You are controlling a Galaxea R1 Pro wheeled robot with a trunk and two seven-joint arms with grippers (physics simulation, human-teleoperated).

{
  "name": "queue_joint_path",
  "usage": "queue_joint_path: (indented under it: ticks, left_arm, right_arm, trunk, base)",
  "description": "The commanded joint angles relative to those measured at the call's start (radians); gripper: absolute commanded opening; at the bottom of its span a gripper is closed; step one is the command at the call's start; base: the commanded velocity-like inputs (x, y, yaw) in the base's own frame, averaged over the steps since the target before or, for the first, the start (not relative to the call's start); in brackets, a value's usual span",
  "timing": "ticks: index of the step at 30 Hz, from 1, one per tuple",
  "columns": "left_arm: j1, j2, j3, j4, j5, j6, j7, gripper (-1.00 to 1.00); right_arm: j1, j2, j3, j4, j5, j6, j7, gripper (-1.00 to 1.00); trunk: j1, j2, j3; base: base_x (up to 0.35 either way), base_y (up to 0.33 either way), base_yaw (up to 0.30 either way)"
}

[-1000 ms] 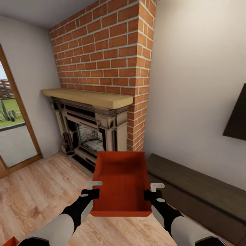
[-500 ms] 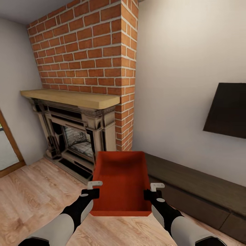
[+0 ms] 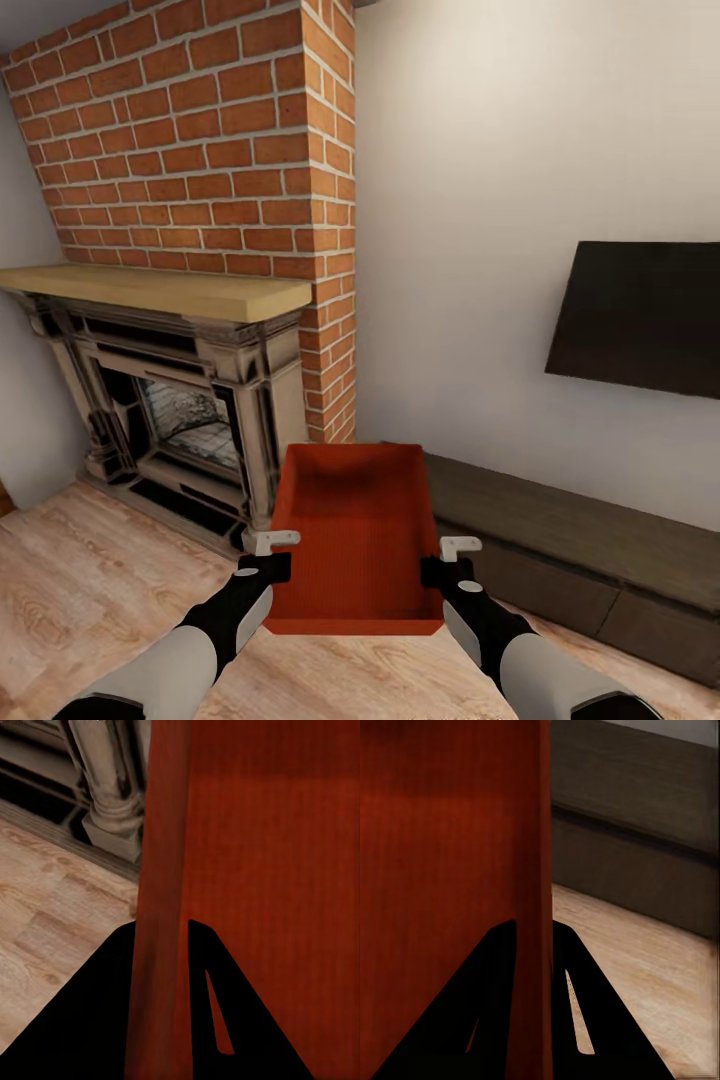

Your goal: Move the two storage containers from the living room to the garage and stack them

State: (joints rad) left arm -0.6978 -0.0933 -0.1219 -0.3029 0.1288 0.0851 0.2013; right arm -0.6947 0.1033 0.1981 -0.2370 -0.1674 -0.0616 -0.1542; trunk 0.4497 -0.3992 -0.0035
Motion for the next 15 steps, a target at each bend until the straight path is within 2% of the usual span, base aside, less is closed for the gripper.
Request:
queue_joint_path:
  ticks: [1, 15]
  left_arm:
    - [0.0, 0.001, 0.065, -0.025, 0.012, 0.007, 0.007, -1.0]
    - [0.0, 0.001, 0.067, -0.025, 0.012, 0.007, 0.007, -1.0]
  right_arm:
    - [0.0, -0.001, -0.019, 0.004, -0.015, -0.006, -0.047, -1.0]
    - [0.0, -0.001, -0.019, 0.004, -0.015, -0.006, -0.047, -1.0]
  trunk:
    - [0.0, -0.001, -0.001]
    - [0.0, -0.001, -0.001]
  base:
    - [0.0, 0.0, -0.244]
    - [0.0, 0.0, -0.244]
